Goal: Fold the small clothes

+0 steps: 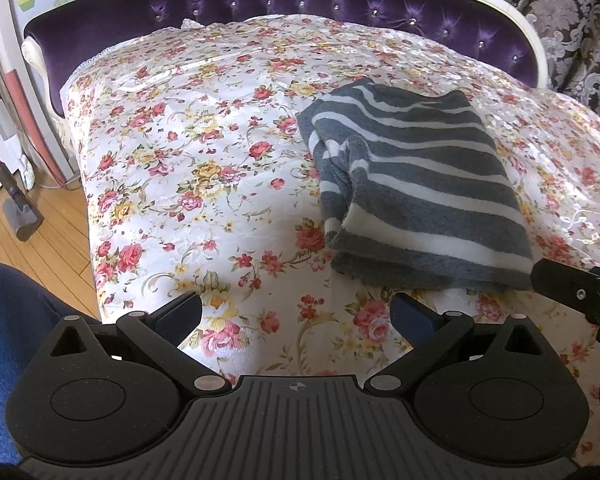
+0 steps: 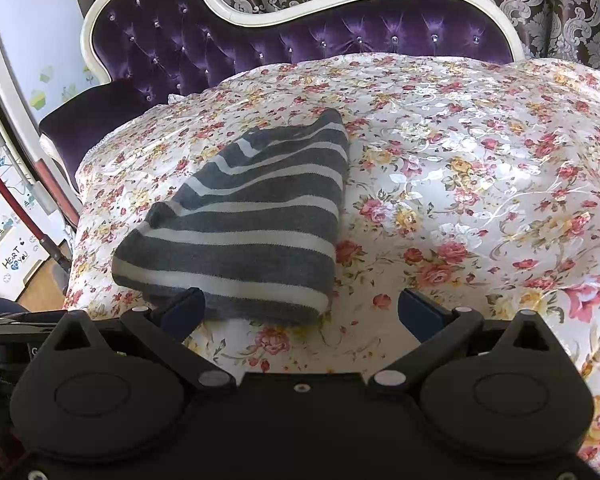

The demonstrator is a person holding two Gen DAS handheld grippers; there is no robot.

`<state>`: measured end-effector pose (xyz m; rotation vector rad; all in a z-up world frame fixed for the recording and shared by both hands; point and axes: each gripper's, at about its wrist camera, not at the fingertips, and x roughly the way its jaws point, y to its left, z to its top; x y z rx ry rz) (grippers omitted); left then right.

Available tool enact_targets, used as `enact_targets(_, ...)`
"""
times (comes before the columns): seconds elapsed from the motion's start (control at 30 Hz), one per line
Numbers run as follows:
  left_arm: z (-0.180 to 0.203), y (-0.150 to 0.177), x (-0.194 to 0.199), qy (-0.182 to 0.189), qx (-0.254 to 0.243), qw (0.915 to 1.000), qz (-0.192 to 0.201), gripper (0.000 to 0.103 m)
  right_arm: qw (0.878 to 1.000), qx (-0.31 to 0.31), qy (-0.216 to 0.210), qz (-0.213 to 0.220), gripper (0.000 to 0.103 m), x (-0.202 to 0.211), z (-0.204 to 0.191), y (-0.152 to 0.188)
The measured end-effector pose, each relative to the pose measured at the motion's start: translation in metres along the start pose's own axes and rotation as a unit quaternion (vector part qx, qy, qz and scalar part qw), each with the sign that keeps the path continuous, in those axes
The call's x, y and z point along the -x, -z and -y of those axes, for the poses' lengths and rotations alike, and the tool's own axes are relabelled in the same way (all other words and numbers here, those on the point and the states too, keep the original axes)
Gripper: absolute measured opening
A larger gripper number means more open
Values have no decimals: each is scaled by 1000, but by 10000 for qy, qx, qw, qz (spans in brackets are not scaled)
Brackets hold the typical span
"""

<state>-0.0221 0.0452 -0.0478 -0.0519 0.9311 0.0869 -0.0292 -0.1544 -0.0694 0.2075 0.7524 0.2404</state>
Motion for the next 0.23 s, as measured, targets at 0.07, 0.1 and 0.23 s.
enact_targets(0.07,0,0,0,-4,-1,10000,-3,102,10000,-7,-4,-7,102,0,0,0)
enact_targets(0.1,0,0,0,-4,-4,10000,-5,102,10000,-5,-3,-6,102,0,0,0)
enact_targets(0.23,0,0,0,-3,-8,10000,3,102,10000,-10,-4,-12,102,-1,1,0)
